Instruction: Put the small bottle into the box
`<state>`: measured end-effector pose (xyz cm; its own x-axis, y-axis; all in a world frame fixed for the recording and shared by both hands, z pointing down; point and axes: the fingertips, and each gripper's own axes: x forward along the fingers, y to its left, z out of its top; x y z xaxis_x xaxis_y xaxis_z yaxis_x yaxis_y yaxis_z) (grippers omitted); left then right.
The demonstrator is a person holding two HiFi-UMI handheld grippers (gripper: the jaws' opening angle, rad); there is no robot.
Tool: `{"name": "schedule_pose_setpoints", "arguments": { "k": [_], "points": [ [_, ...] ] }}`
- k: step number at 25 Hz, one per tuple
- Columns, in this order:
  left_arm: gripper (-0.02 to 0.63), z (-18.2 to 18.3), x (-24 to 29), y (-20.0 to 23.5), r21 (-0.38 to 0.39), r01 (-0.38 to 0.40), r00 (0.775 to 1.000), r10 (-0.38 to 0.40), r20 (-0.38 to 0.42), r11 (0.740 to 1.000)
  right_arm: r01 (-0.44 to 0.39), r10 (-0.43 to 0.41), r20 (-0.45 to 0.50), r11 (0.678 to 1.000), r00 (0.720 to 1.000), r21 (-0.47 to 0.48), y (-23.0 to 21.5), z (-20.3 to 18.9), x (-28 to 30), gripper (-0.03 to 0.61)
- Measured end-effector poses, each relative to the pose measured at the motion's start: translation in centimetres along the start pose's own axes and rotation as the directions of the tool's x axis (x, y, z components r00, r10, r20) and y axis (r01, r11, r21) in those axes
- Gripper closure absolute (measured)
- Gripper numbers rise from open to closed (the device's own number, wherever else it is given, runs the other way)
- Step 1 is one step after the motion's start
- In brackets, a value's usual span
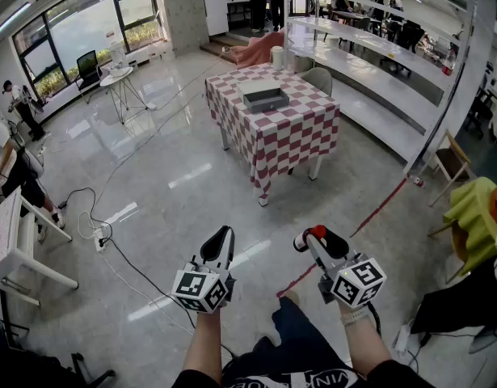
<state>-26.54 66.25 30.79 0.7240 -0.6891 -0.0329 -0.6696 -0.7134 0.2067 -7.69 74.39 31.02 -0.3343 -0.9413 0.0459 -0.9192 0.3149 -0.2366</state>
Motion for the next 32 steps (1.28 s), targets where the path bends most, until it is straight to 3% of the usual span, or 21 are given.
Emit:
{"name": "schedule_pose_setpoints", "arguments": {
  "k": [16,32],
  "points": [
    [0.584,-1.6,9.8,3.4,0.006,-0.041,0.999,0.041,-0.029,0.999,-0.02,0.021,-0.012,1.0,1.0,0.009,-8.4,0.8,7.3,0.437],
    [0.584,-0.9,23.1,6.6,-0.018,-0.114,0.993,0.114,-0.012,0.993,-0.086,0.086,-0.013,0.996,0.996,0.005,-19.5,4.7,16.5,0.437]
  ]
}}
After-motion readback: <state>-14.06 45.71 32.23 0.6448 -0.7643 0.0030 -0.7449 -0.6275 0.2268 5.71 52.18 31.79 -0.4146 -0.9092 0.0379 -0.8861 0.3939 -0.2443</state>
